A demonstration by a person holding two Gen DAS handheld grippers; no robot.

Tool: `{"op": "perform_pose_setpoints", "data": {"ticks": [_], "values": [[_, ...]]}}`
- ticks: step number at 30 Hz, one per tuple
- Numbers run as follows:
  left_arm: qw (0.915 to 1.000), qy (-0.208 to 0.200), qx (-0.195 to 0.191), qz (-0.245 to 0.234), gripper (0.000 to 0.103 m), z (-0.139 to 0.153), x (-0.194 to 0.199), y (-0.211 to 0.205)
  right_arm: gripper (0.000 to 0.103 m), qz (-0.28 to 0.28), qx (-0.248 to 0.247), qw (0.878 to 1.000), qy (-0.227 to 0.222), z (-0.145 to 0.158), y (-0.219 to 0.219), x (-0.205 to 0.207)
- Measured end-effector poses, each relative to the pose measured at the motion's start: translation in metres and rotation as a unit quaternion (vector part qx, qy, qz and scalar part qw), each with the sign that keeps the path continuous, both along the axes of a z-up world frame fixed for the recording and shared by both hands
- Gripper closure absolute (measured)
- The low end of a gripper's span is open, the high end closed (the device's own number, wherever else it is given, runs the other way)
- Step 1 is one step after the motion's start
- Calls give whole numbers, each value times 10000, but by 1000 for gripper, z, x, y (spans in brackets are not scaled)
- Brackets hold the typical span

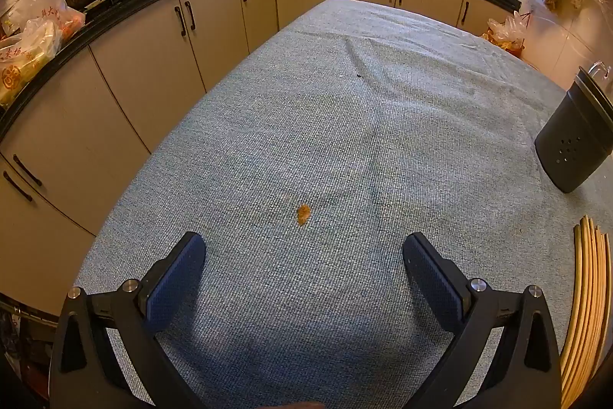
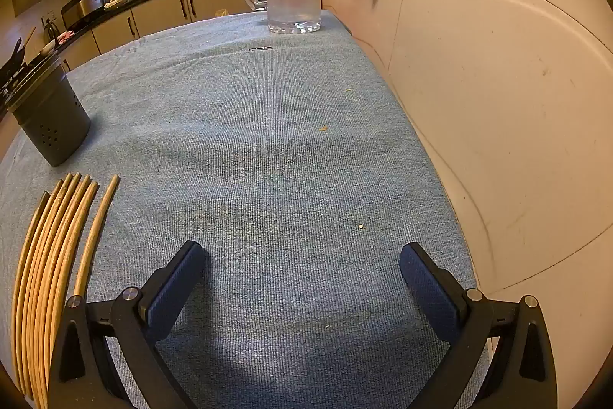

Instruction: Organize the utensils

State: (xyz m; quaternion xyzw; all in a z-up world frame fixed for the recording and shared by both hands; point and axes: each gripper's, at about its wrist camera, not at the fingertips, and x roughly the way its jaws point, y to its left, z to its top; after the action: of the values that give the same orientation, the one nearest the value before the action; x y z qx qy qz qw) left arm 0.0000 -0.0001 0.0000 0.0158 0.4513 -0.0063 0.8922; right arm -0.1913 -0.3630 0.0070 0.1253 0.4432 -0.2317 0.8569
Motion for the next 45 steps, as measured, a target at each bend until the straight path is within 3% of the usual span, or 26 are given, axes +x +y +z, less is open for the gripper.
{"op": "perform_pose_setpoints", "data": {"ticks": [26,29,31,37,43,45], "values": [[9998,-27,68,158,0,0,-3,-5,0,-15,58,9999,106,2,-3,6],[9996,-141,-36,257,0,12,-20,-1,1,-13,18,9999,131,3,-2,7],[9991,-358,-71,215,0,29,-38,-2,9,-34,-112,9999,109,7,2,3],[9932,-1154,164,25,0,79,-92,-11,9,-59,-100,9979,-641,44,26,-27],[9899,-1358,228,-341,0,102,-127,-29,8,-26,-489,9876,-1492,87,67,-65],[9887,-1389,309,-477,0,107,-140,-38,8,112,-571,9865,-1534,92,80,-72]]}}
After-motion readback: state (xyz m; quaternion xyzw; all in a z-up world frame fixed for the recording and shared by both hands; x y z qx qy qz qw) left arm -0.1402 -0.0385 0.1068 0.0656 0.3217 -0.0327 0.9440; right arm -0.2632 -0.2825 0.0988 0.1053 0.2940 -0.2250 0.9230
